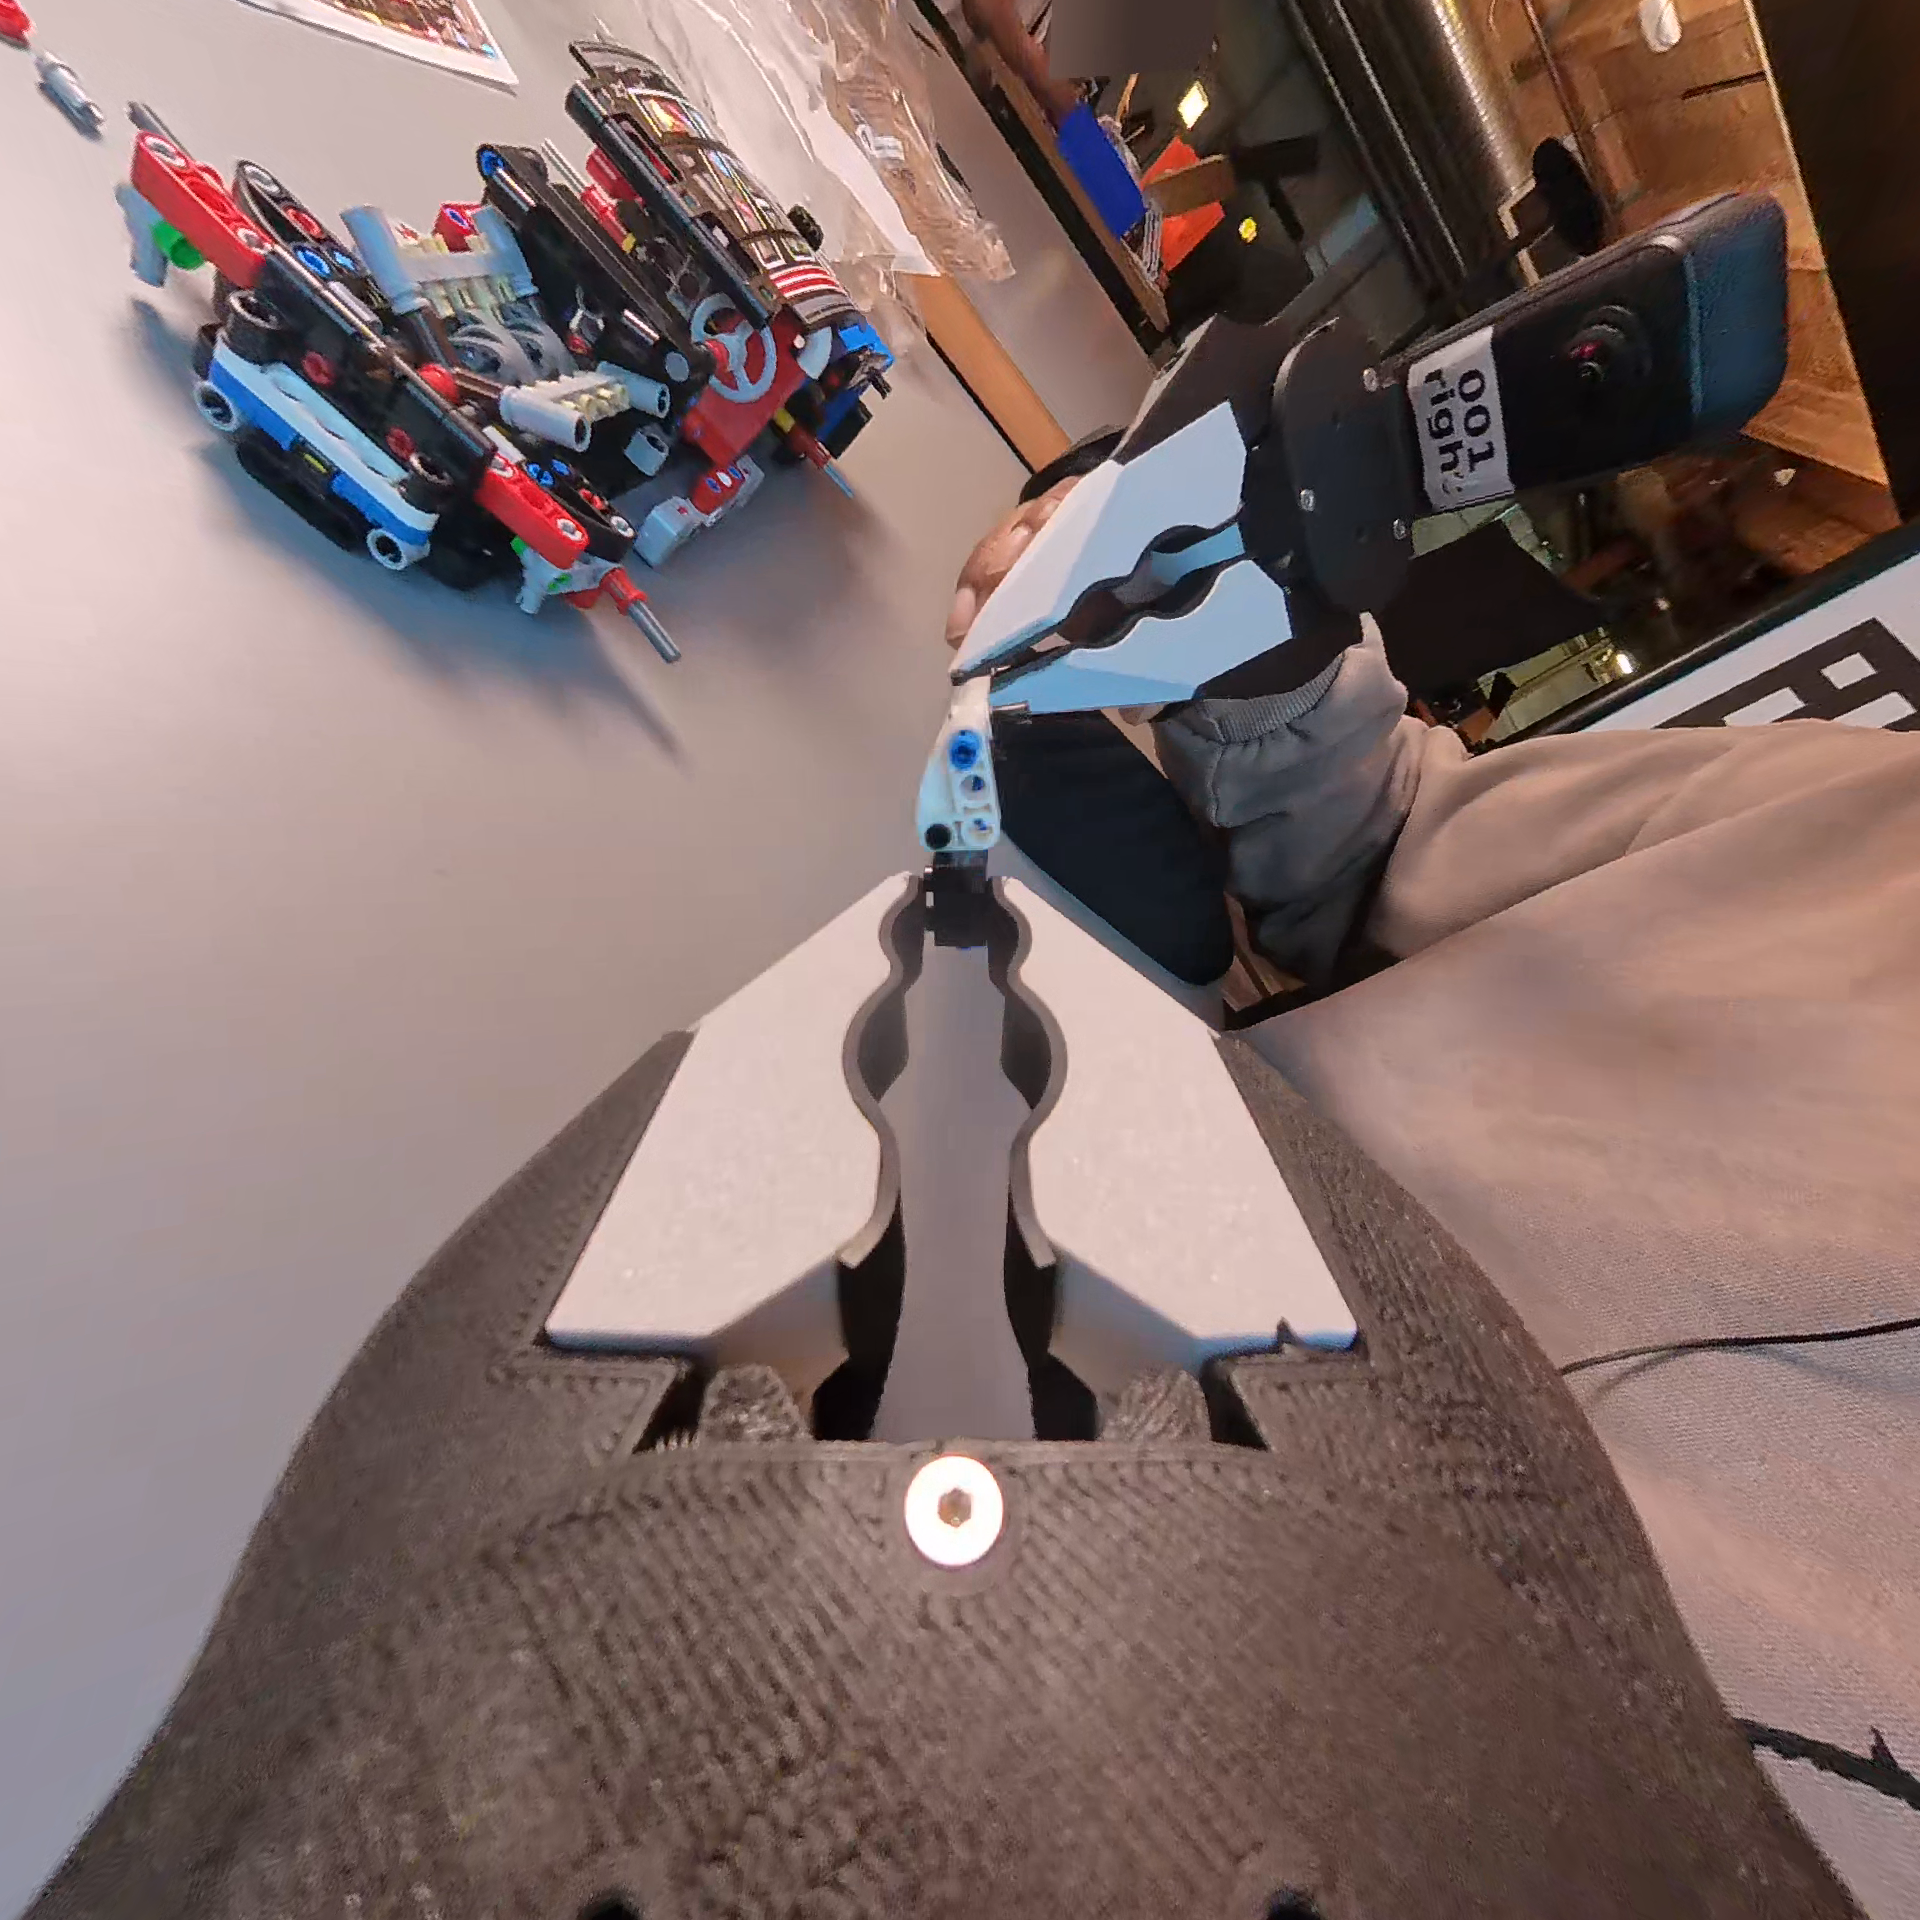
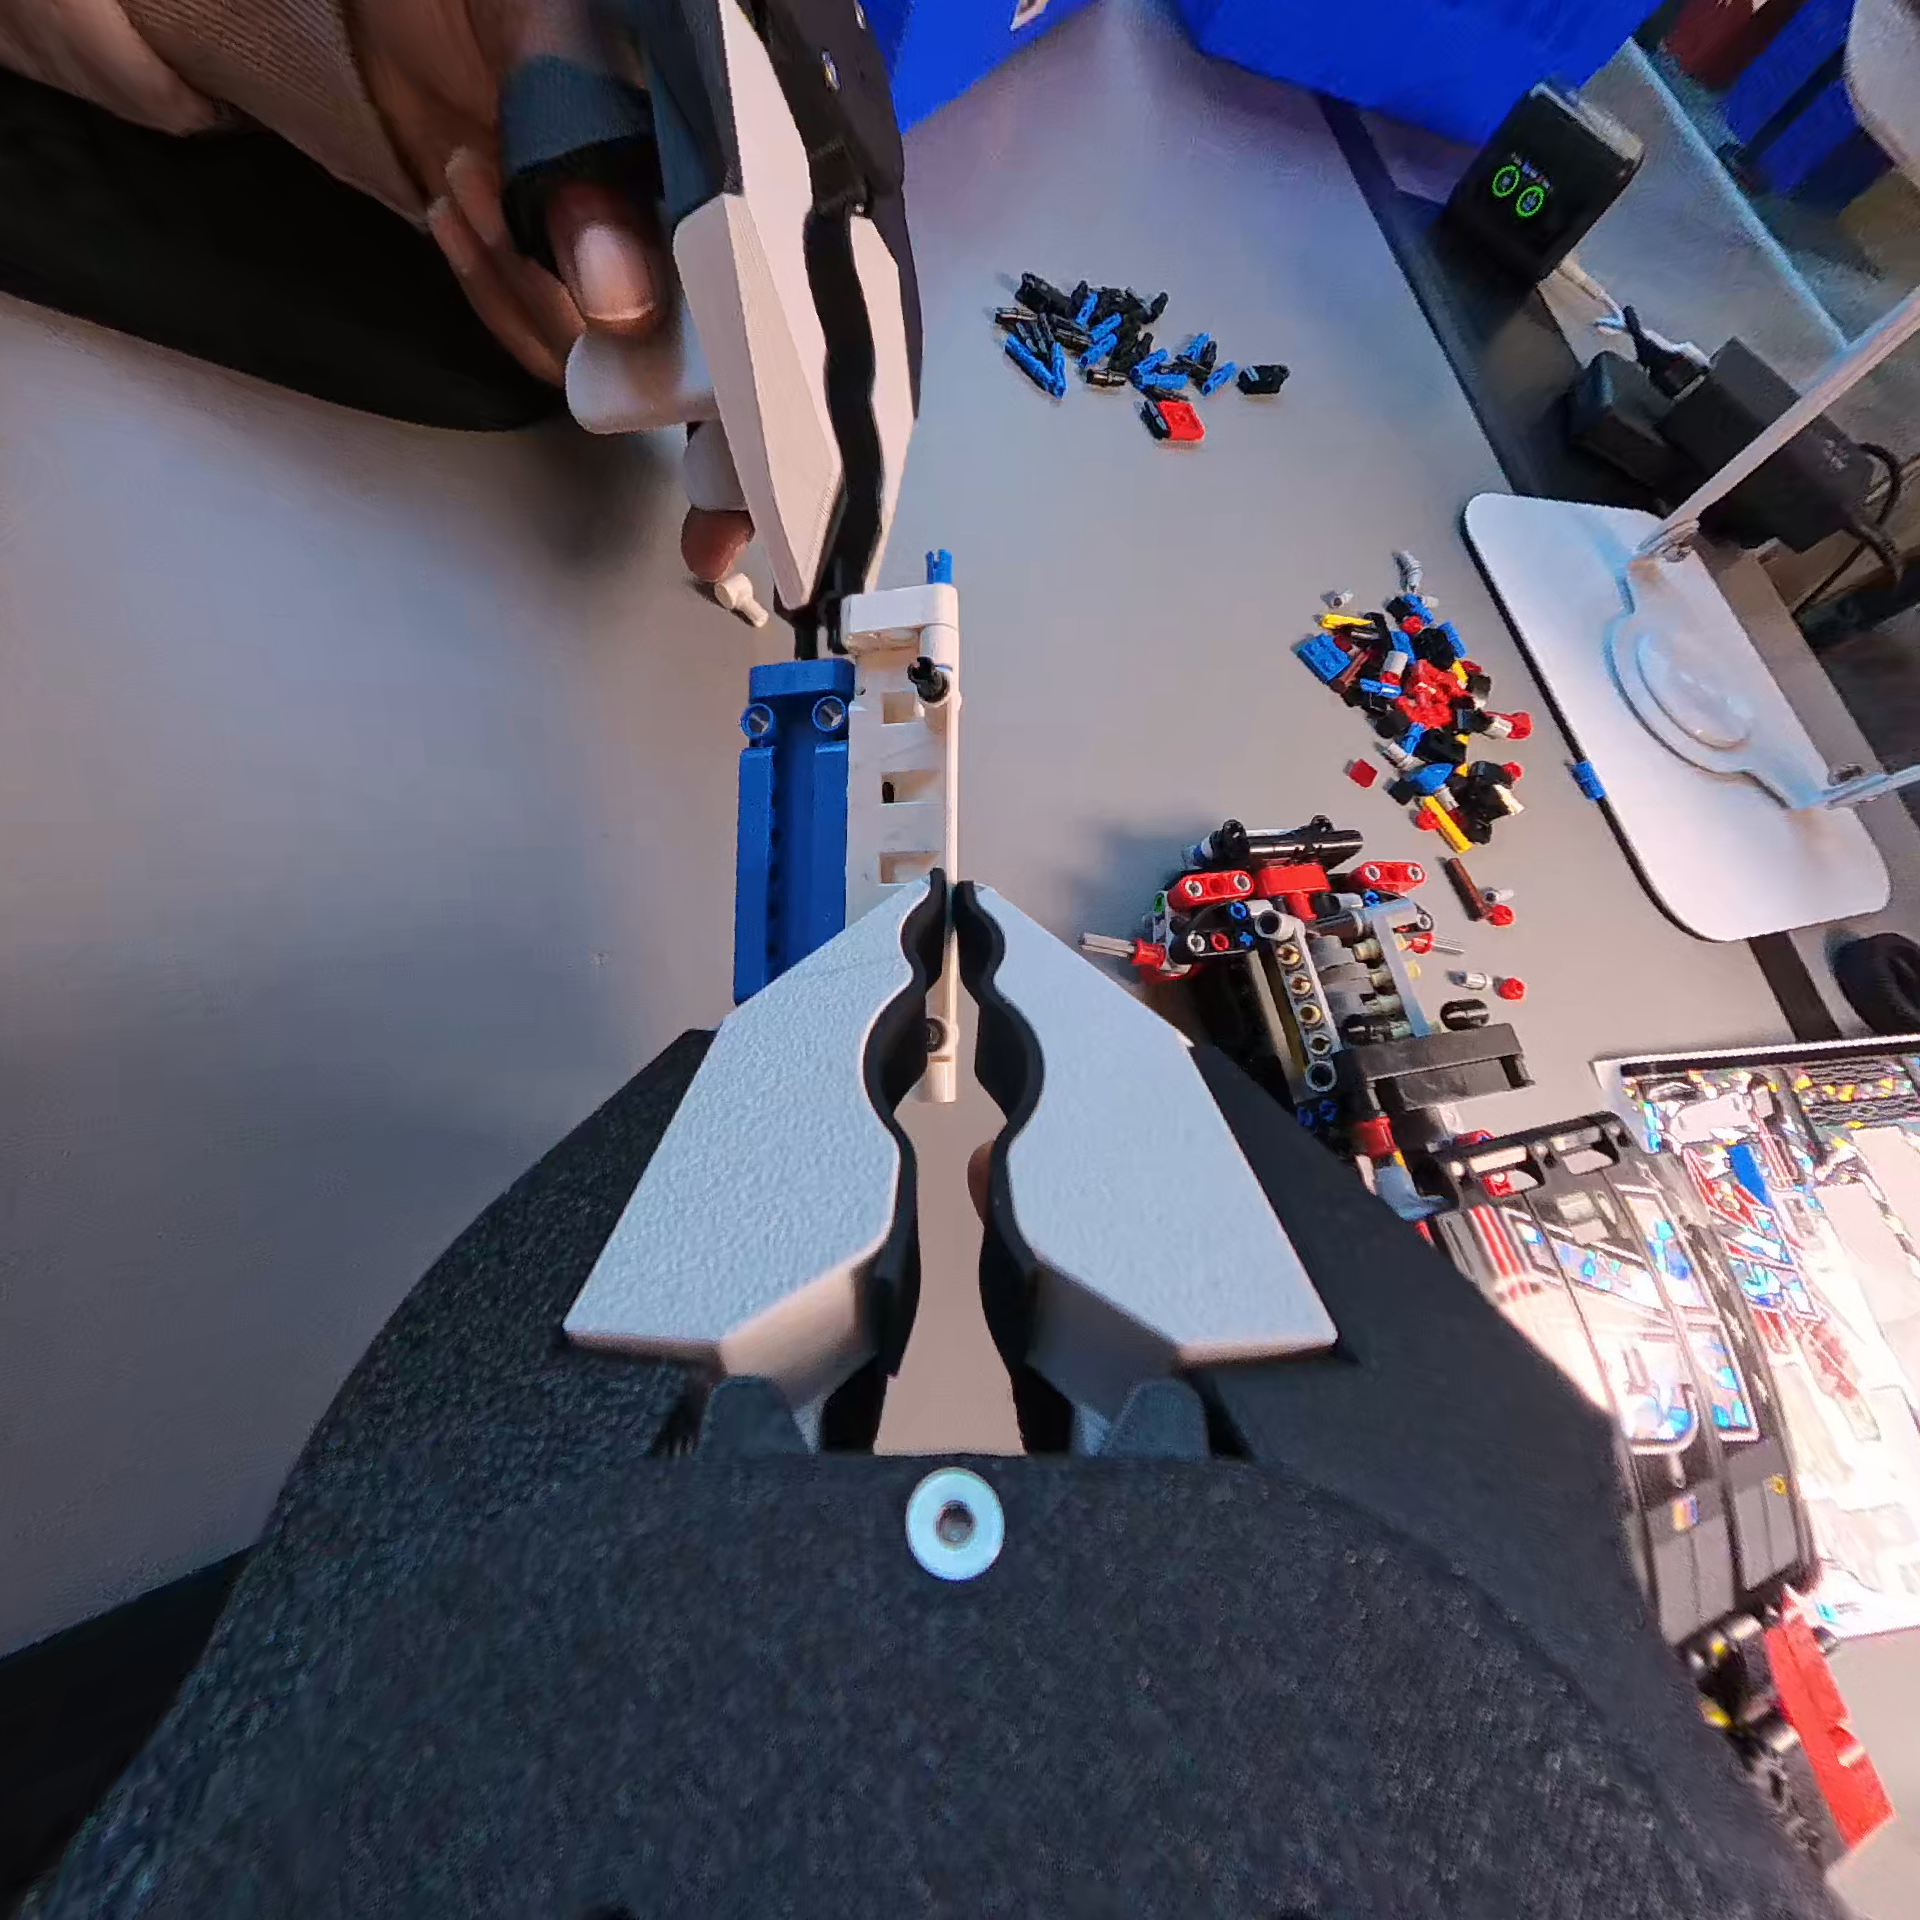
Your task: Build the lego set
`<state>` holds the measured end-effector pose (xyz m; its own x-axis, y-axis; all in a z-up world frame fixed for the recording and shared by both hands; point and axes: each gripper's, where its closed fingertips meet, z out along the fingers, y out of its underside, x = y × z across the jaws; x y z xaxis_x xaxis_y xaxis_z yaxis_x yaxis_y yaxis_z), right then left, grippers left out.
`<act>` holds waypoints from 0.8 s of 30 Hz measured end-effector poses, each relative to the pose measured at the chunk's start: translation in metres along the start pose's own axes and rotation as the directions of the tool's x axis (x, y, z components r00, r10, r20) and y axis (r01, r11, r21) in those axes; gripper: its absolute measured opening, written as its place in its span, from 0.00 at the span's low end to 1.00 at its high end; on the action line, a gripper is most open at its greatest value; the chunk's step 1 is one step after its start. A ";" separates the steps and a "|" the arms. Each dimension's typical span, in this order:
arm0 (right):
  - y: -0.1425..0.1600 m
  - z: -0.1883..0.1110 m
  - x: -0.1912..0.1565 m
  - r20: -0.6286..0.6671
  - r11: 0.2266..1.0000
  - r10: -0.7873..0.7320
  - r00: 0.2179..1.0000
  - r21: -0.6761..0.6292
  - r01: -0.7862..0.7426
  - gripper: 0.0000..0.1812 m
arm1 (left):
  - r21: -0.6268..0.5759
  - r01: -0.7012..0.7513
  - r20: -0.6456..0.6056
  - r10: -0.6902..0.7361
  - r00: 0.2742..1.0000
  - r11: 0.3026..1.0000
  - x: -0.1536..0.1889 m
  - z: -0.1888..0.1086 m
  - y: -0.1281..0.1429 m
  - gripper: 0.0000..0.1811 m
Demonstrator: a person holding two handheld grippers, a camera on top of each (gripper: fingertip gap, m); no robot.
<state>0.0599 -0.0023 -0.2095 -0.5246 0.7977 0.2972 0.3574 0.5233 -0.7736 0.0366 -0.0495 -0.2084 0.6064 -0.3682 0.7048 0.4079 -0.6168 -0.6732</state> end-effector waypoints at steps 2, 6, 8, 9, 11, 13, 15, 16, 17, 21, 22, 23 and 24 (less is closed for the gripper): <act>0.000 0.001 0.000 0.001 1.000 0.013 1.000 0.014 -0.013 0.00 | 0.007 0.006 -0.002 -0.006 1.000 1.000 0.000 -0.001 -0.001 0.05; -0.005 0.000 0.002 -0.004 0.996 0.049 0.999 0.069 -0.048 0.00 | -0.002 0.007 -0.011 -0.007 1.000 1.000 0.001 -0.001 0.001 0.05; -0.005 0.000 0.003 -0.001 0.993 0.073 0.997 0.094 -0.072 0.00 | -0.012 0.004 -0.018 -0.004 1.000 1.000 0.003 0.000 0.002 0.05; -0.006 0.000 0.003 0.001 0.990 0.089 0.996 0.106 -0.088 0.00 | -0.010 0.006 -0.020 -0.006 1.000 1.000 0.003 0.000 0.002 0.05; -0.008 0.000 0.005 0.001 0.983 0.121 0.993 0.142 -0.120 0.00 | 0.005 0.023 -0.020 -0.023 1.000 1.000 0.002 -0.001 0.000 0.05; -0.011 -0.001 0.006 0.009 0.970 0.163 0.987 0.183 -0.162 0.00 | 0.024 0.047 -0.038 -0.046 0.998 0.999 0.003 -0.003 -0.003 0.05; -0.013 -0.002 0.010 -0.006 0.960 0.187 0.982 0.214 -0.182 0.00 | 0.029 0.063 -0.054 -0.061 0.997 0.998 0.005 -0.004 -0.004 0.05; -0.014 -0.002 0.011 -0.016 0.957 0.193 0.981 0.223 -0.185 0.00 | 0.021 0.065 -0.054 -0.064 0.997 0.998 0.005 -0.004 -0.003 0.05; -0.016 -0.002 0.012 -0.025 0.954 0.195 0.981 0.235 -0.184 0.00 | 0.016 0.065 -0.052 -0.064 0.997 0.998 0.004 -0.003 -0.002 0.05; -0.021 -0.005 0.011 0.008 0.935 0.220 0.975 0.283 -0.213 0.00 | 0.076 0.139 -0.109 -0.130 0.986 0.987 0.007 -0.007 -0.012 0.05; -0.023 -0.006 0.012 0.005 0.929 0.230 0.973 0.297 -0.221 0.00 | 0.073 0.144 -0.112 -0.135 0.984 0.987 0.007 -0.007 -0.011 0.05; -0.023 -0.005 0.012 0.001 0.926 0.235 0.972 0.305 -0.224 0.00 | 0.072 0.140 -0.108 -0.131 0.985 0.988 0.007 -0.007 -0.011 0.05; -0.024 -0.006 0.012 0.006 0.921 0.240 0.971 0.315 -0.230 0.00 | 0.073 0.140 -0.116 -0.131 0.985 0.987 0.008 -0.007 -0.011 0.05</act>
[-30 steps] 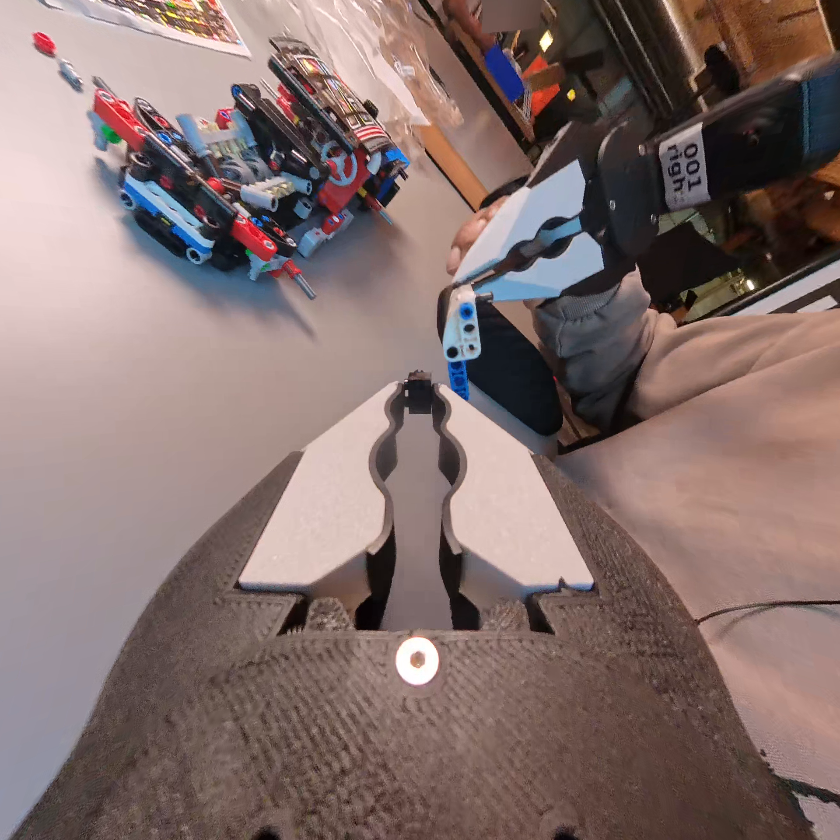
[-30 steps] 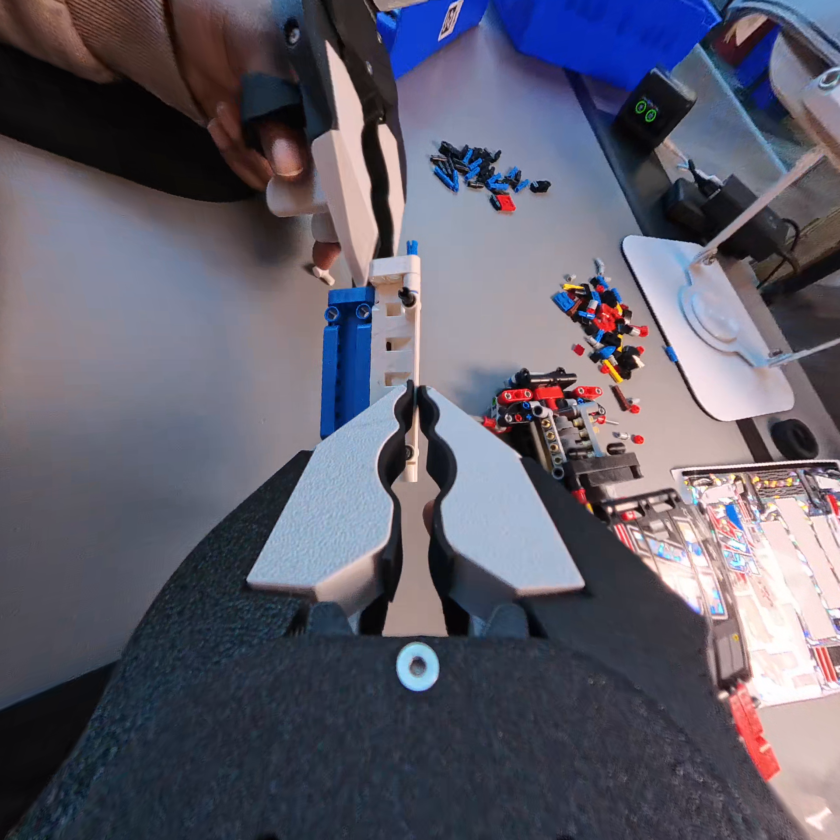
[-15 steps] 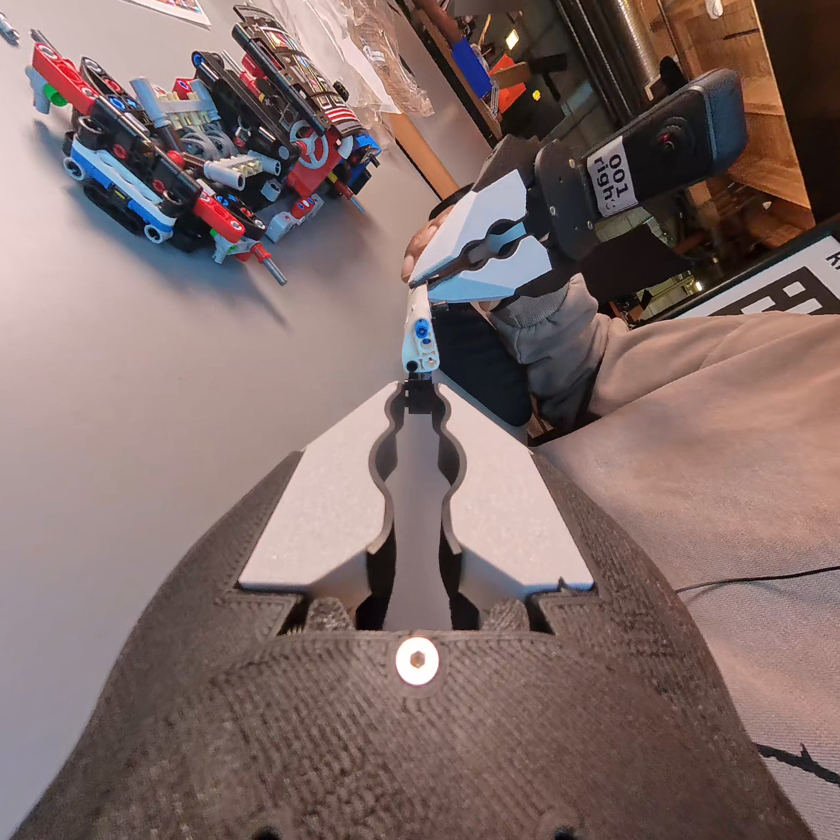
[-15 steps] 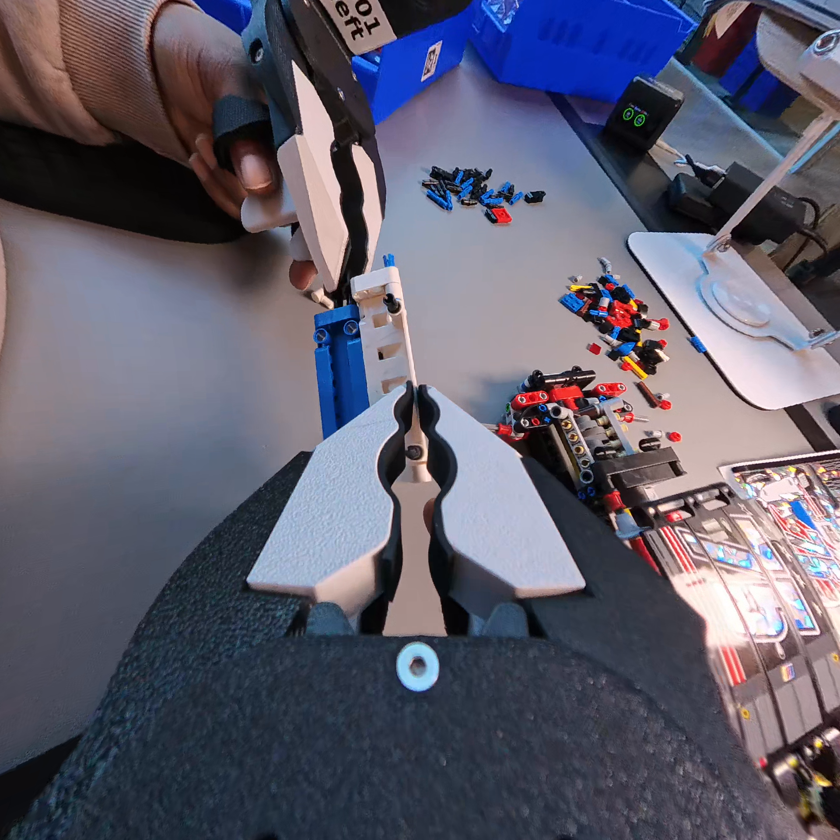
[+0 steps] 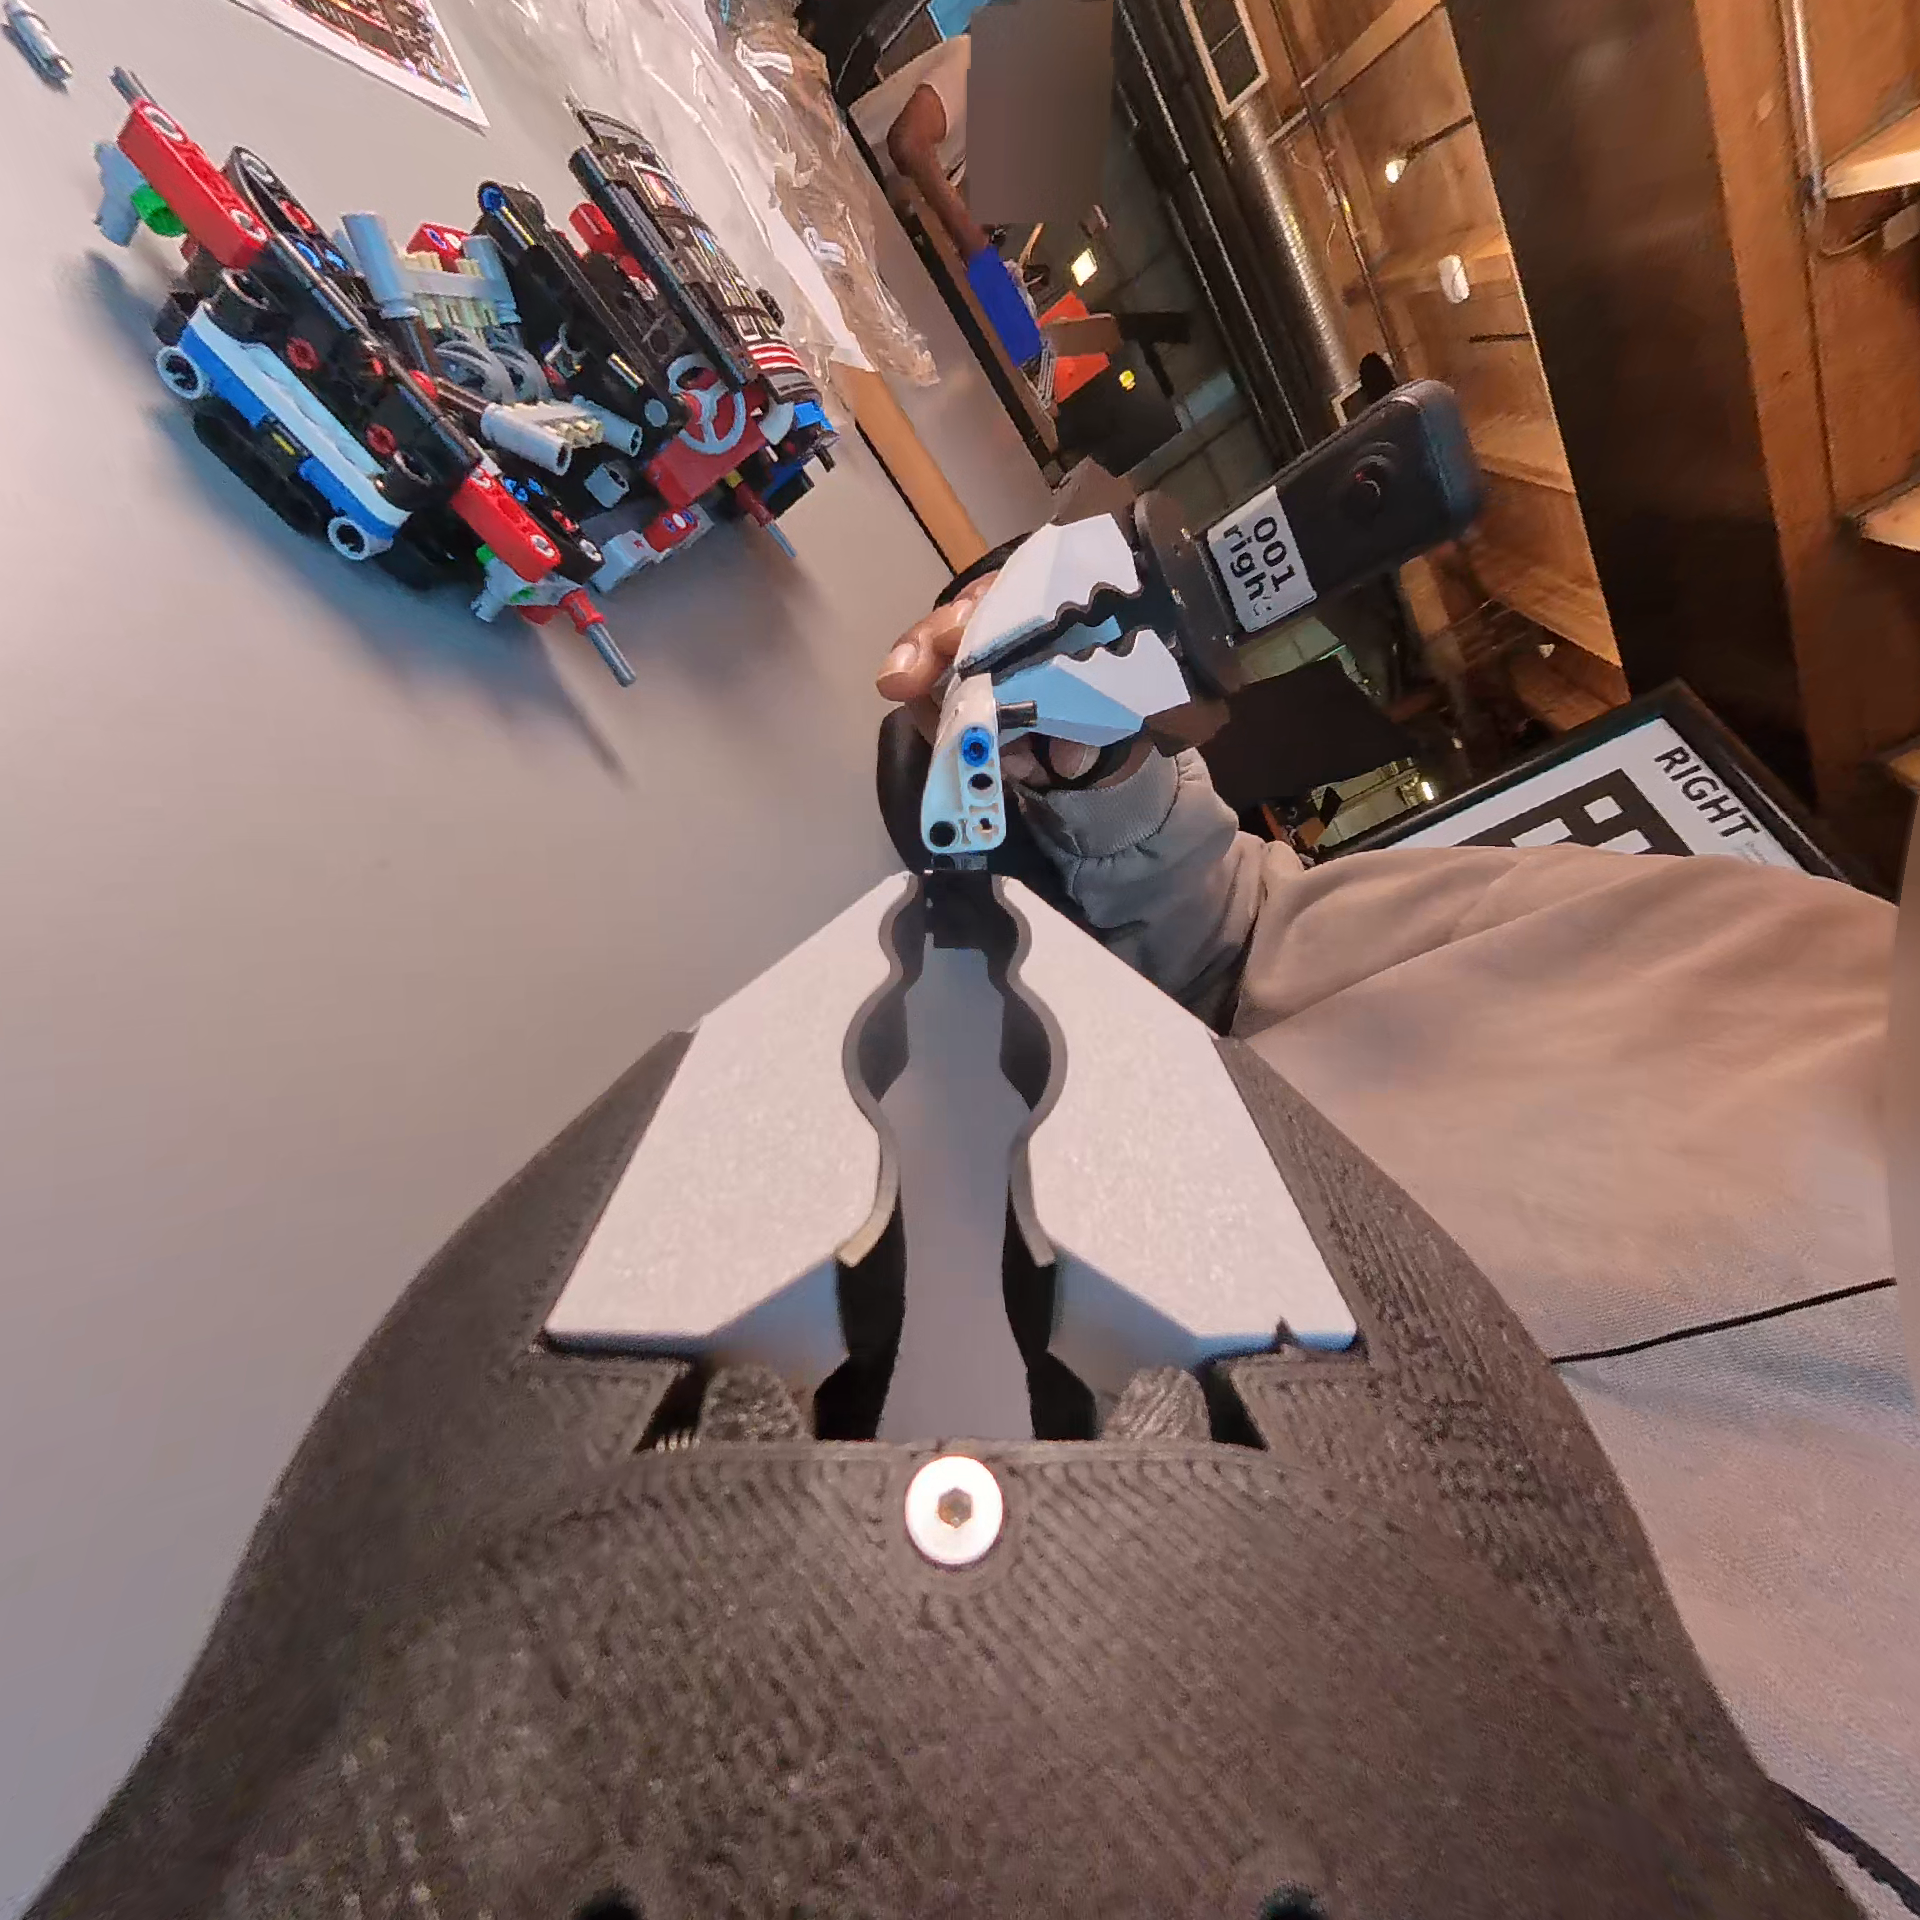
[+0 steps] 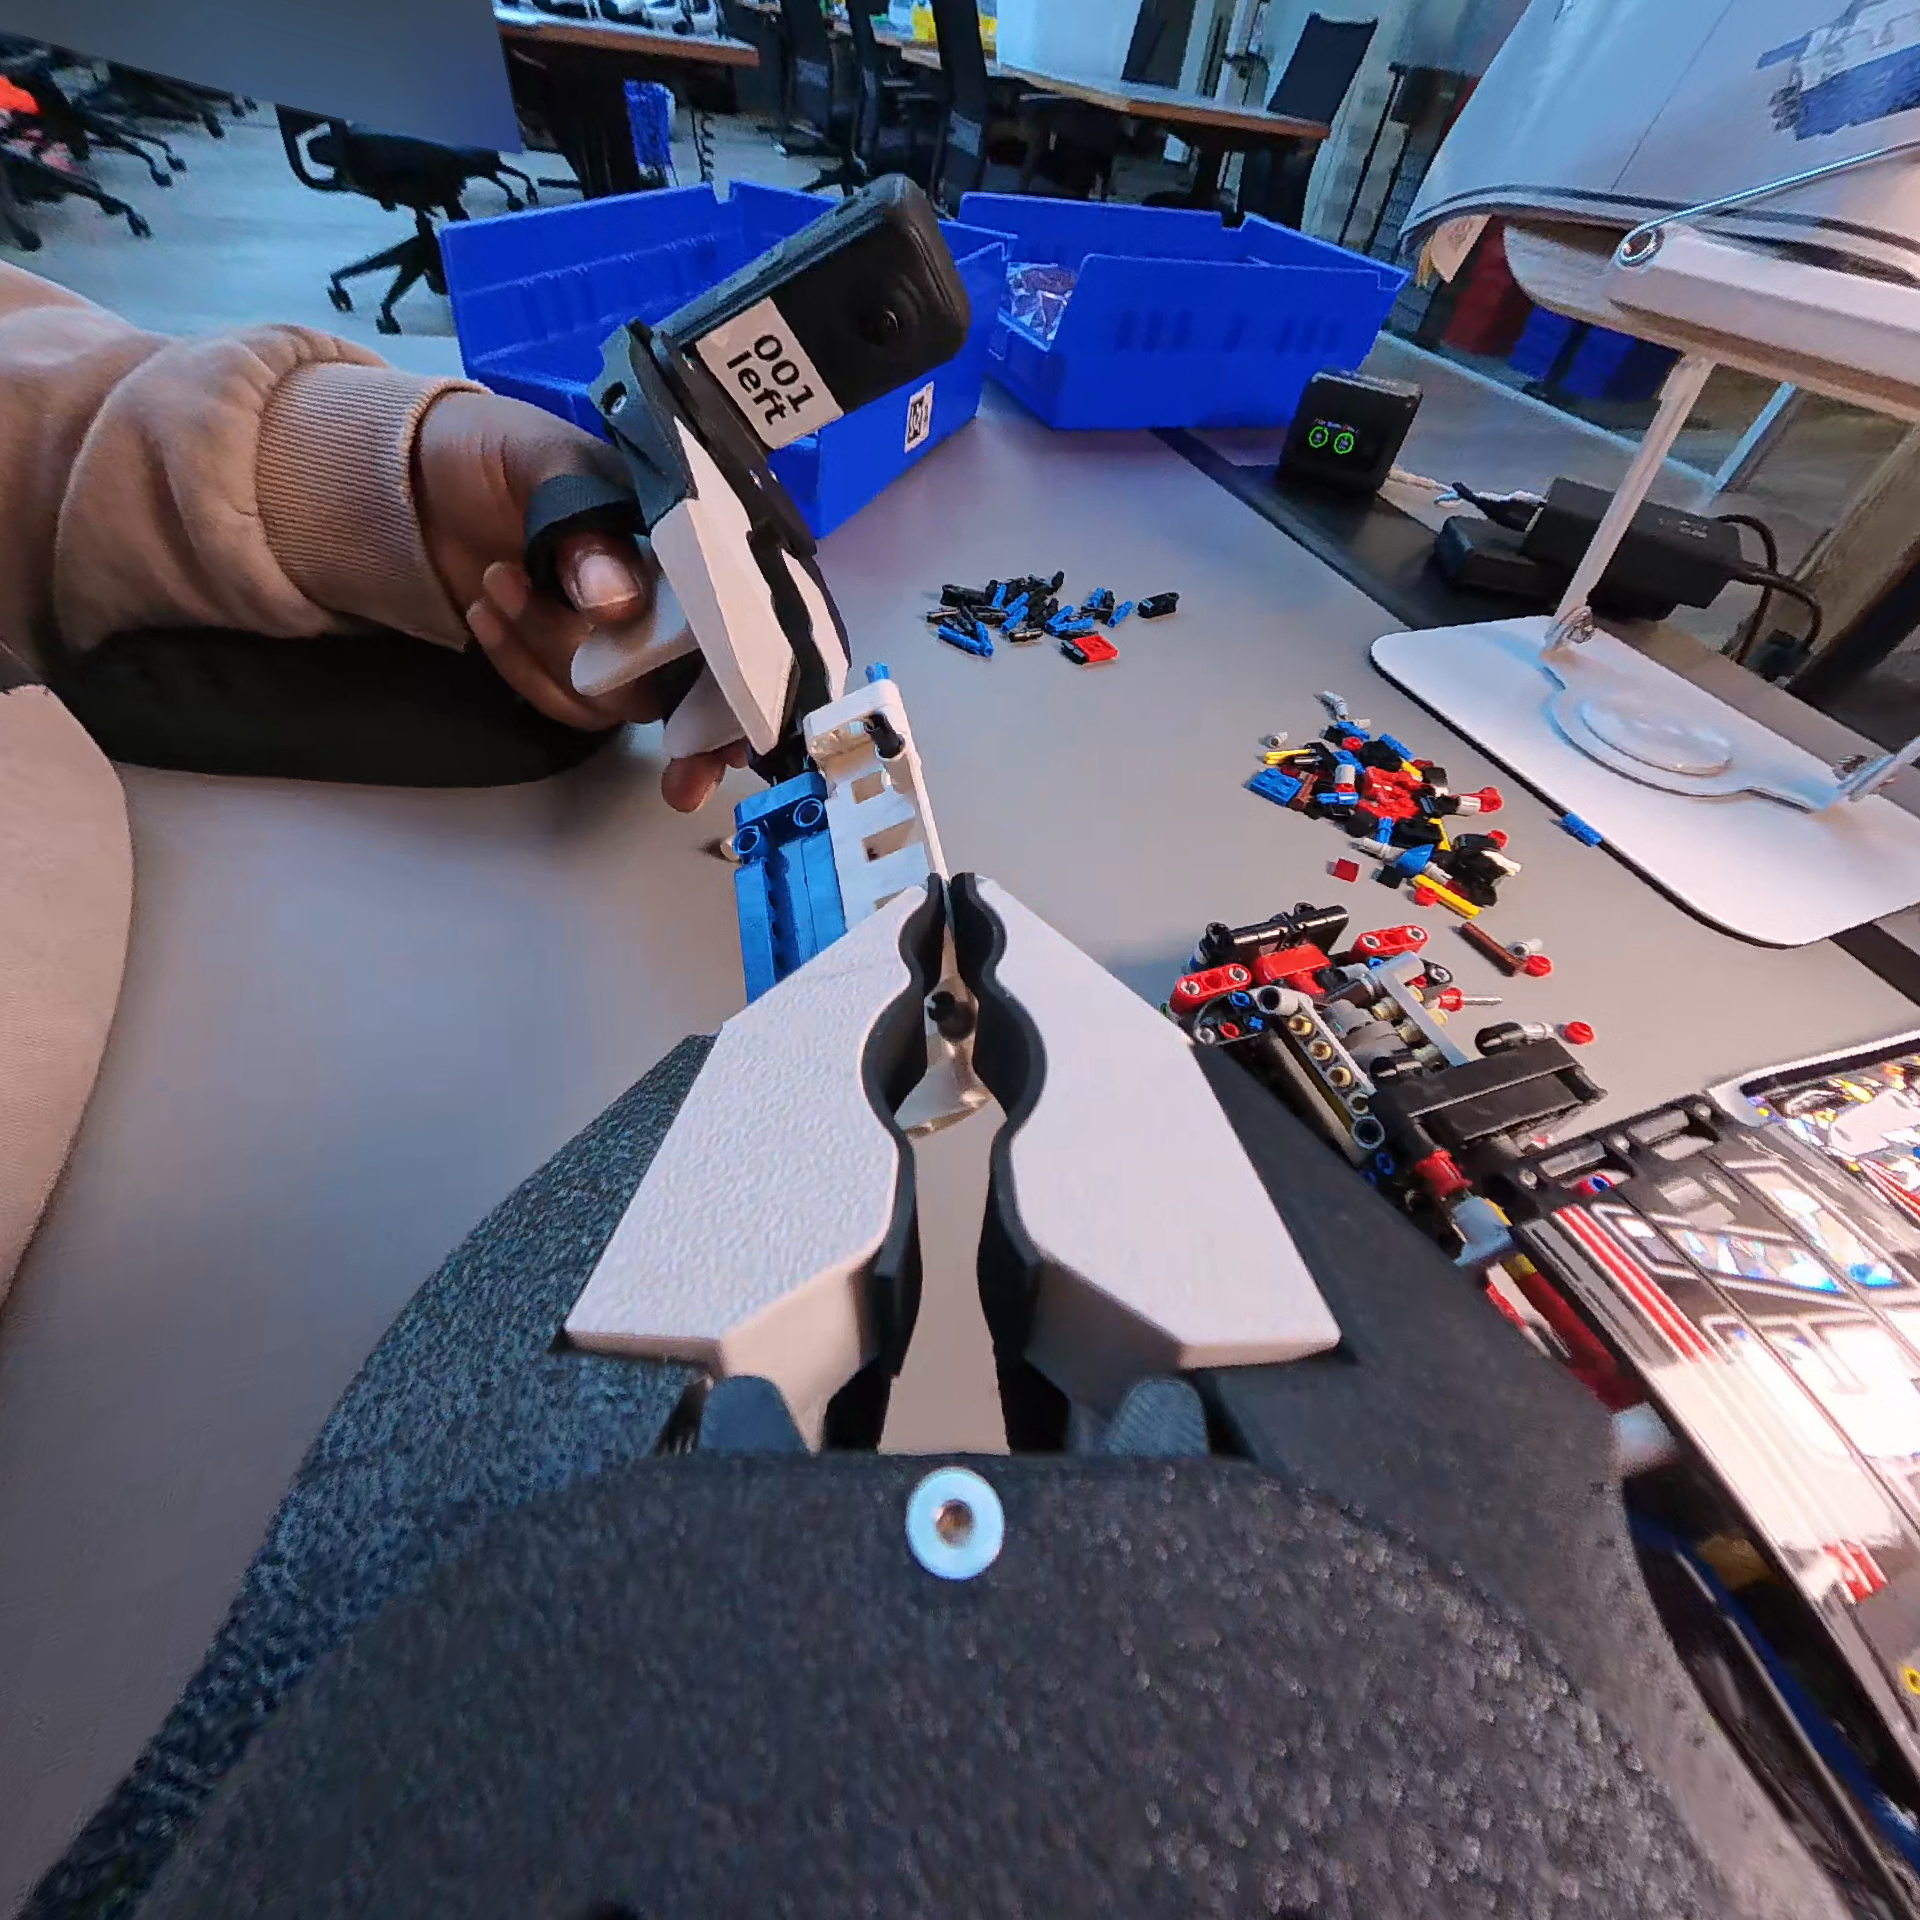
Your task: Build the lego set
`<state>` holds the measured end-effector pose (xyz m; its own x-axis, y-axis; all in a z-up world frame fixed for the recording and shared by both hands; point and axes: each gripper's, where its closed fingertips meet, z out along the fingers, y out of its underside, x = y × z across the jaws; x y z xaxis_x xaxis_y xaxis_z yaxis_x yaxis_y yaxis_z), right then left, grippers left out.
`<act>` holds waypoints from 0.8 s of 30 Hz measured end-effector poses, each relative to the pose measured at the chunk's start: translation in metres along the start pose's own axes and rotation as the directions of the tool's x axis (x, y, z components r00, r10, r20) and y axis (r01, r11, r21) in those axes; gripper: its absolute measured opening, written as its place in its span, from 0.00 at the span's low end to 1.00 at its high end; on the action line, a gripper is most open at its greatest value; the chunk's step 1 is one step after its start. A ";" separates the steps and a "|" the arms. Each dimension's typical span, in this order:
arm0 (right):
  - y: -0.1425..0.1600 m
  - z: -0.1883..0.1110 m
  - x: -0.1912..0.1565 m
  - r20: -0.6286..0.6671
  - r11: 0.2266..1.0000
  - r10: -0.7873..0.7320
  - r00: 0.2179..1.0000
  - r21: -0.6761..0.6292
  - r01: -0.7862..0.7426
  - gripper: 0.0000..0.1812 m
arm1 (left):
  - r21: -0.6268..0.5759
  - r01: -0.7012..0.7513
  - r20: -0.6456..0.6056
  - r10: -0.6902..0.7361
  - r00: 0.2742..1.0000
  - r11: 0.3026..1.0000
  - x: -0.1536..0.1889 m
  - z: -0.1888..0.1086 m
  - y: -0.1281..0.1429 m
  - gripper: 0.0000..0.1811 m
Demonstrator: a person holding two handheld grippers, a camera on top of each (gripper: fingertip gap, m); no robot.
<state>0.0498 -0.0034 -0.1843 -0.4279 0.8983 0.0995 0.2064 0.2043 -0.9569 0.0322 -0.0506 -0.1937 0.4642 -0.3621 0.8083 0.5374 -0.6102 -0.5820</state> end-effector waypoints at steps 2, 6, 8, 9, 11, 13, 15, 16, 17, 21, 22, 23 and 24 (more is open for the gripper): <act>-0.004 -0.001 -0.002 0.019 0.999 0.036 0.999 0.037 -0.037 0.00 | 0.008 0.019 -0.028 -0.019 0.999 1.000 0.003 -0.001 -0.001 0.05; -0.011 -0.001 -0.002 -0.004 0.995 0.055 0.998 0.084 -0.054 0.00 | 0.001 0.047 -0.032 -0.047 0.998 0.999 0.003 0.000 0.001 0.05; -0.015 -0.002 0.001 -0.027 0.993 0.054 0.998 0.107 -0.051 0.00 | 0.030 0.091 -0.072 -0.089 0.993 0.995 0.006 -0.001 -0.005 0.05; -0.017 -0.002 0.002 -0.034 0.991 0.059 0.998 0.119 -0.054 0.00 | 0.044 0.097 -0.078 -0.093 0.993 0.994 0.007 -0.002 -0.008 0.05; -0.023 -0.003 0.000 -0.007 0.982 0.095 0.995 0.163 -0.092 0.00 | 0.049 0.111 -0.108 -0.105 0.989 0.993 0.011 -0.003 -0.010 0.05; -0.028 -0.005 -0.003 0.029 0.975 0.107 0.994 0.194 -0.110 0.00 | 0.033 0.109 -0.133 -0.103 0.986 0.994 0.016 -0.003 -0.009 0.05; -0.030 -0.006 -0.006 0.046 0.973 0.099 0.994 0.205 -0.106 0.00 | 0.015 0.095 -0.144 -0.092 0.985 0.995 0.020 -0.004 -0.007 0.05; -0.033 -0.007 -0.007 0.063 0.967 0.111 0.992 0.224 -0.122 0.00 | 0.015 0.105 -0.170 -0.101 0.980 0.994 0.025 -0.004 -0.008 0.05; -0.035 -0.008 -0.008 0.080 0.962 0.118 0.990 0.237 -0.134 0.00 | 0.013 0.112 -0.193 -0.108 0.975 0.994 0.028 -0.004 -0.008 0.05; -0.039 -0.011 -0.009 0.110 0.948 0.144 0.983 0.268 -0.169 0.00 | 0.035 0.071 -0.203 -0.062 0.977 0.997 0.034 -0.004 -0.010 0.05; -0.040 -0.011 -0.008 0.104 0.947 0.144 0.984 0.273 -0.167 0.00 | 0.051 0.058 -0.192 -0.048 0.980 0.997 0.034 -0.004 -0.012 0.05; -0.040 -0.011 -0.008 0.098 0.949 0.139 0.985 0.272 -0.161 0.00 | 0.058 0.036 -0.173 -0.025 0.985 0.998 0.033 -0.004 -0.012 0.05; -0.041 -0.011 -0.009 0.097 0.946 0.143 0.985 0.278 -0.165 0.00 | 0.066 0.018 -0.162 -0.007 0.987 0.998 0.033 -0.004 -0.013 0.05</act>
